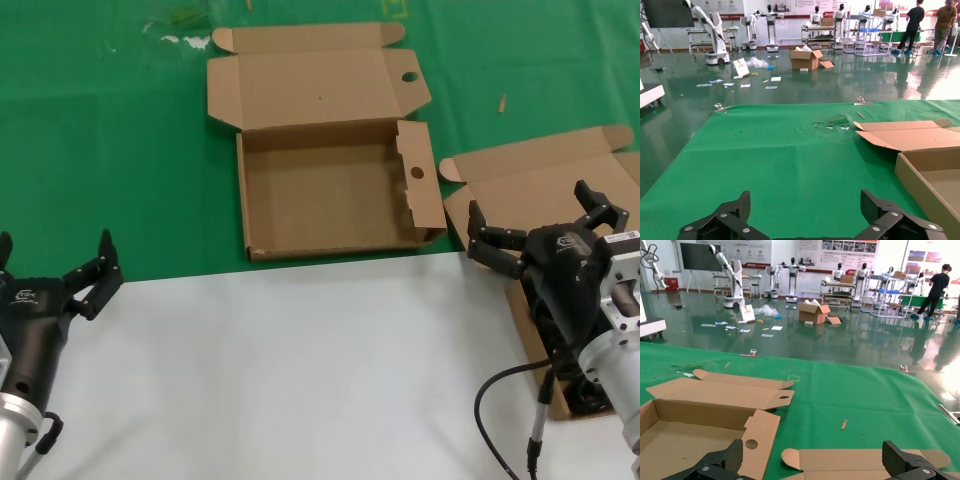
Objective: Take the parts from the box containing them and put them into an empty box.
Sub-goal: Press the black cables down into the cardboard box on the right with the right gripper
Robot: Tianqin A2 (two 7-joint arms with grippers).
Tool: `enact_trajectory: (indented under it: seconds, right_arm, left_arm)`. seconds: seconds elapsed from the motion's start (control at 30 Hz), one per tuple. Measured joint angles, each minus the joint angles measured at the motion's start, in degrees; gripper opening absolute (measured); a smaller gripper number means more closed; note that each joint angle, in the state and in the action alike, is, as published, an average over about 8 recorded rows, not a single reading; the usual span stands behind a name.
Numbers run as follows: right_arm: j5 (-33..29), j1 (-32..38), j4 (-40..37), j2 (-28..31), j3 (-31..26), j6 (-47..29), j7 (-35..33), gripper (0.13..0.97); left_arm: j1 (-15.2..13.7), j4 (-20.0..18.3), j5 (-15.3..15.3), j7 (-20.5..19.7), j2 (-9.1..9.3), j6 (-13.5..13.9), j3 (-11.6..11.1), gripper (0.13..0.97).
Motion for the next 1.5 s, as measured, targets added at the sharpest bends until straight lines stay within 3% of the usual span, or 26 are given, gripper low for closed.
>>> enact_trajectory:
  seconds: [0.2,0.33,0.6,0.73,0.9,1.23,1.37,1.5]
  right_arm:
    - [0.0,0.0,0.0,0.0,0.0,0.0,0.0,0.966]
    - [-0.5,-0.3,0.7,-1.0,1.1,-0.3,-1.1,0.966]
    - [-1.1,-1.8,3.5,-1.2,3.1,-1.4,-3.5,0.966]
    - [0.1,-2.5,5.7,4.3,0.5,-0.1,-2.2,0.966]
    - [0.1,-2.8,8.9,15.5,-3.5,0.1,2.3,0.966]
    - [-14.3,-0.5,11.9,33.1,-3.9,-13.6,19.0,0.966]
    - [-16.2,2.0,10.6,38.4,-4.8,-21.1,18.2,0.966]
    - [-15.4,5.3,8.0,42.0,-6.5,-28.6,12.5,0.966]
  left_arm:
    - [0.0,0.0,0.0,0.0,0.0,0.0,0.0,0.708]
    - [0.0,0.0,0.0,0.0,0.0,0.0,0.0,0.708]
    - [0.0,0.0,0.0,0.0,0.0,0.0,0.0,0.494]
    - [0.0,0.0,0.0,0.0,0.0,0.0,0.0,0.425]
    - [0.0,0.0,0.0,0.0,0.0,0.0,0.0,0.31]
    - [0.0,0.0,0.0,0.0,0.0,0.0,0.0,0.192]
    - [0.0,0.0,0.0,0.0,0.0,0.0,0.0,0.167]
    - [0.0,0.0,0.0,0.0,0.0,0.0,0.0,0.142]
